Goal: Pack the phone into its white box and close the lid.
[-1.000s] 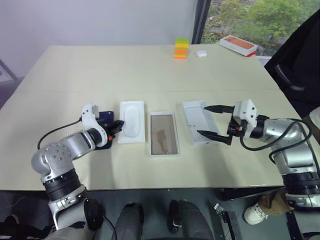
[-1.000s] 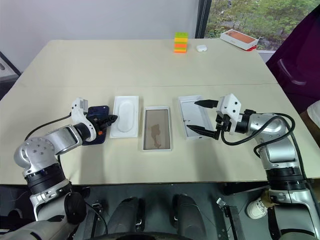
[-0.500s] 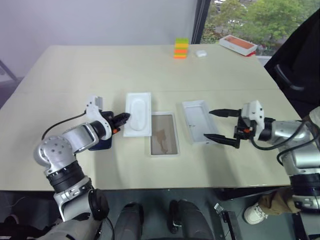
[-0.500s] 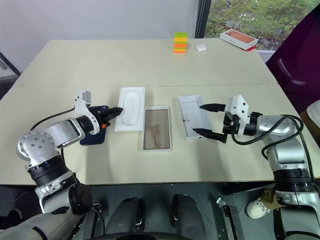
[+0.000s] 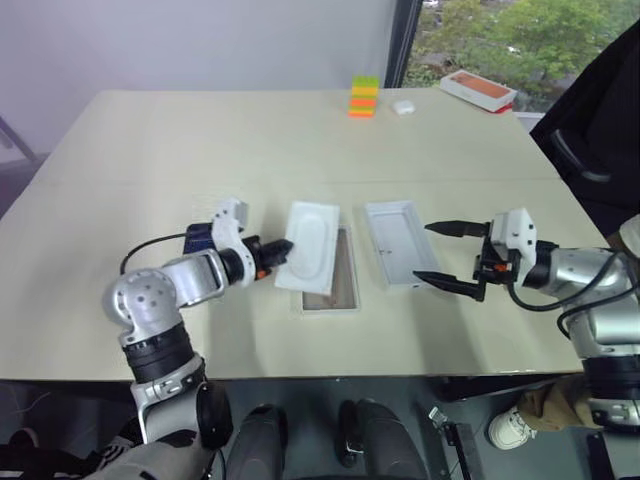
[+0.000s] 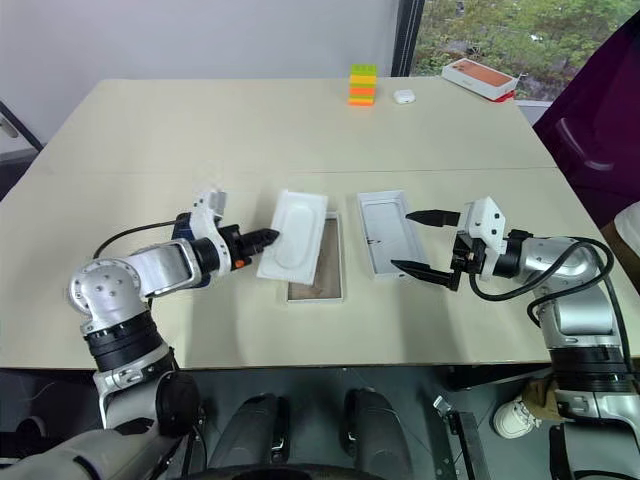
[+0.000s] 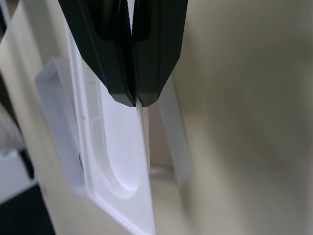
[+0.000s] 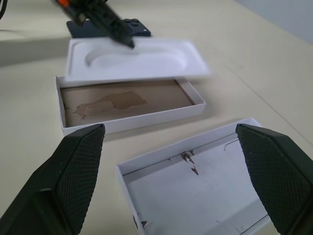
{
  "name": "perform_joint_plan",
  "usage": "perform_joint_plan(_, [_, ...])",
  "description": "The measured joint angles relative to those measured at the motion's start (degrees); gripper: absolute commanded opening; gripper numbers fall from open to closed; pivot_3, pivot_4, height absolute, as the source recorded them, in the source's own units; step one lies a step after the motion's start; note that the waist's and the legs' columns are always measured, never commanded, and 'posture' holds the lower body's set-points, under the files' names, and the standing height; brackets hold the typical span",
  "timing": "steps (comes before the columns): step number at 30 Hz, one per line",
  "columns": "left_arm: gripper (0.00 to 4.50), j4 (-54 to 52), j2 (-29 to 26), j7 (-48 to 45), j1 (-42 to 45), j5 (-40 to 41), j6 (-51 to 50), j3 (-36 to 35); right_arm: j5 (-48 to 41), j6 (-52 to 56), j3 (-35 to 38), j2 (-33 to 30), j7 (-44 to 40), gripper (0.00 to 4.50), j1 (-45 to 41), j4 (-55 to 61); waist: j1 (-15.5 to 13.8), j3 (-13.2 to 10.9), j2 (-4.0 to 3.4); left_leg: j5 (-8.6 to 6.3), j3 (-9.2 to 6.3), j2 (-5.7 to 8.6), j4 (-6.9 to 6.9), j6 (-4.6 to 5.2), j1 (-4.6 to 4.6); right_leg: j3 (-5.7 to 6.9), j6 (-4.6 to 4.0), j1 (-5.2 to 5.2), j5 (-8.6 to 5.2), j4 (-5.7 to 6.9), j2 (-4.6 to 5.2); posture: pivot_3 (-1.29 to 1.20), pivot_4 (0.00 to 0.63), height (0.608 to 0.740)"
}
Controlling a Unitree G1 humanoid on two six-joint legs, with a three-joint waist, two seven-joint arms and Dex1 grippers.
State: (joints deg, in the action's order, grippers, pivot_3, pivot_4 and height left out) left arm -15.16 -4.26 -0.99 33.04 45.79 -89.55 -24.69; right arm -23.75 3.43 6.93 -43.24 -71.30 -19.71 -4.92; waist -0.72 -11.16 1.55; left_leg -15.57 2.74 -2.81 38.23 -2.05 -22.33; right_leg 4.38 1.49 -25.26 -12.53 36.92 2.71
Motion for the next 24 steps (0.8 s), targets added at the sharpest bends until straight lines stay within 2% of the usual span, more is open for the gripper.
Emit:
perform_joint_plan(5, [0.05,-1.5,3.3,1.5,-0.8,-1.1,1.0,0.2,0.1,-0.3,0.0,0.0,0.0,4.5,-0.1,-0.1,0.0,0.0,0.0,0.0,-0.01,-0.01,0.0,0.0,0.02,0.0,0.0,0.0,0.0,0.01,-0.02,0.0,0.15,0.74])
perform_joint_plan(19, [0.05,-4.2,6.9,4.4,-2.3,-4.6,1.1,-0.7,1.2,-1.5,-0.8,1.1,0.9,4.5,-1.0,-1.1,0.0,0.0,0.01,0.0,-0.01,0.0,0.0,0.0,0.01,0.0,0.0,0.0,0.0,-0.01,-0.02,0.0,0.15,0.74])
perform_joint_plan(22, [1.02,-4.2,7.4,3.9,-2.4,-4.6,0.4,-0.5,1.6,-1.7,-1.0,1.3,1.1,4.5,-1.1,-1.2,0.0,0.0,0.01,0.0,-0.01,0.0,0.0,0.0,0.0,0.0,0.0,0.0,0.0,-0.01,-0.02,0.0,0.15,0.74])
perform_joint_plan(24, [1.98,-4.7,7.1,3.6,-2.7,-4.7,-0.1,0.2,1.7,-2.0,-1.0,1.3,1.2,4.5,-1.1,-1.3,0.0,0.0,0.01,0.0,-0.01,0.0,0.0,0.0,0.0,0.0,0.0,0.0,0.0,-0.01,-0.02,0.0,0.15,0.74])
